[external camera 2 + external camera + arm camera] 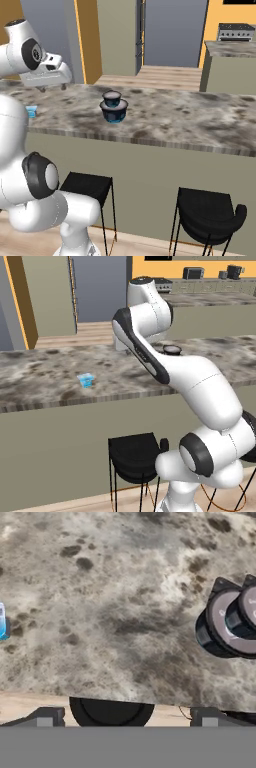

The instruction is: Stack the yogurt containers by placing the smaller containers on top of the larger containers.

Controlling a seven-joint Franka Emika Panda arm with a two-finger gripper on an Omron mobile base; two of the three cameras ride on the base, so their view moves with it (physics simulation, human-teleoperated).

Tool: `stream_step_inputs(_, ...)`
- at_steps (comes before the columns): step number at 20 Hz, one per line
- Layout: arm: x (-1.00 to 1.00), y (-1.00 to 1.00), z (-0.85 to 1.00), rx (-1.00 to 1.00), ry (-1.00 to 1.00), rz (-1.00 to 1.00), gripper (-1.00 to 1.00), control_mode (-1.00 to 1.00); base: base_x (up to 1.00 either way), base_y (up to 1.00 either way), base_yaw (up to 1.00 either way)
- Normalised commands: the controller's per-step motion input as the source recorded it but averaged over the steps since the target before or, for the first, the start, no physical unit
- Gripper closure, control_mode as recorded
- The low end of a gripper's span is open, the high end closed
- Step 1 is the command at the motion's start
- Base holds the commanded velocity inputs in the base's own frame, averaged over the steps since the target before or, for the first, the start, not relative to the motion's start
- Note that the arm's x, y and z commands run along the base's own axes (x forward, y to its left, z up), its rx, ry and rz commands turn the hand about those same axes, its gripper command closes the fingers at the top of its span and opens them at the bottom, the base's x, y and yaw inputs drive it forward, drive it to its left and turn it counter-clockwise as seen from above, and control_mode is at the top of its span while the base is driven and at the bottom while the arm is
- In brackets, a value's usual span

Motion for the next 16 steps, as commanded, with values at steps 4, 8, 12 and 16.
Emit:
stream_step_inputs(4, -0.02, 0.43, 0.0, 0.08, 0.04, 0.0, -1.0, -1.0, 0.0, 0.0, 0.0)
stream_step_inputs(8, 0.0, 0.39, 0.0, 0.09, 0.02, 0.05, -1.0, -1.0, 0.0, 0.0, 0.0)
stream_step_inputs(12, 0.0, 0.41, 0.0, 0.08, 0.03, 0.05, -1.0, -1.0, 0.0, 0.0, 0.0)
stream_step_inputs(16, 0.0, 0.44, -0.02, 0.01, 0.05, 0.06, -1.0, -1.0, 0.0, 0.0, 0.0)
